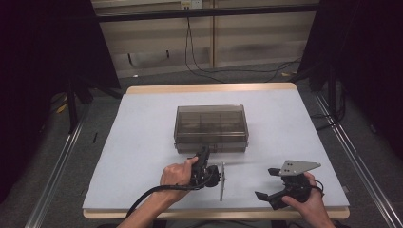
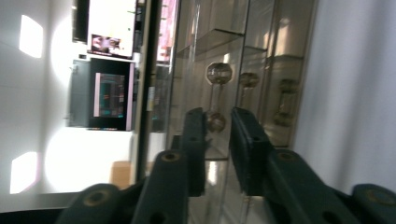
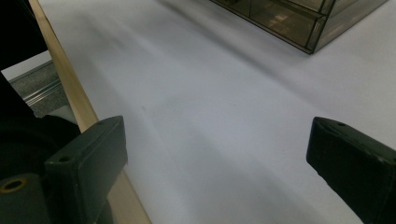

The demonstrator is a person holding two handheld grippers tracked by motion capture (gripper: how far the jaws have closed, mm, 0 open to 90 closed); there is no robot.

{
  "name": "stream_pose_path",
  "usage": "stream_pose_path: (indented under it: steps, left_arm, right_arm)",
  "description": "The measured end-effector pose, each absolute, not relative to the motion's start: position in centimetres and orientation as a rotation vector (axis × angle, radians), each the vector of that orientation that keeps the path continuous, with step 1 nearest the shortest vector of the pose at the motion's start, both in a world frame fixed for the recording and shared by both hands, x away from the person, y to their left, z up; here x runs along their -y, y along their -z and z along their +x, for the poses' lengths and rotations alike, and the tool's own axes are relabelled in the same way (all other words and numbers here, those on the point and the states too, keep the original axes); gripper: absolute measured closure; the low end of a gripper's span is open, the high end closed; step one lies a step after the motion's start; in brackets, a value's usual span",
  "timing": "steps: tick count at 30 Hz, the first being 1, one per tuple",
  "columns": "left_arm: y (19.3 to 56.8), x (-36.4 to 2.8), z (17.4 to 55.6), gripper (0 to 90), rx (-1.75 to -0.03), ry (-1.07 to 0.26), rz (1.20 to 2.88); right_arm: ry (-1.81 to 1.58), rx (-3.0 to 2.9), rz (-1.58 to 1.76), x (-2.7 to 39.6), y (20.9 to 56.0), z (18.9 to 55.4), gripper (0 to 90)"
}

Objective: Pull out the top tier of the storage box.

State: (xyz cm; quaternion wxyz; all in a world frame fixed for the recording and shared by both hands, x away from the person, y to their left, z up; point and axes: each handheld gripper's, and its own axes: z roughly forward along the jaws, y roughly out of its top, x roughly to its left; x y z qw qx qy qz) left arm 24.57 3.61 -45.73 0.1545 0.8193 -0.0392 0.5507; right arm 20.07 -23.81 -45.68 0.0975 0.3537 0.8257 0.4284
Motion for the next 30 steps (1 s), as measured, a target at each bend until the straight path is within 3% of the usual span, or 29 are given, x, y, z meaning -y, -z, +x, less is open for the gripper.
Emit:
stream_pose_path:
  steps: [8, 21, 30]
  left_arm:
    - [43.6, -4.6, 24.7, 62.4, -0.060, -1.223, 2.328]
    - [41.9, -6.9, 26.7, 64.7, -0.195, -0.684, 2.286]
    - [41.7, -7.9, 28.2, 61.9, -0.205, -0.477, 2.268]
  right_arm:
    - [-1.265, -2.446, 1.048, 23.8, 45.7, 20.1, 5.2]
    - [-1.264, -2.448, 1.048, 23.7, 45.7, 20.1, 5.2]
    - [-1.264, -2.446, 1.049, 23.7, 45.8, 20.2, 5.1]
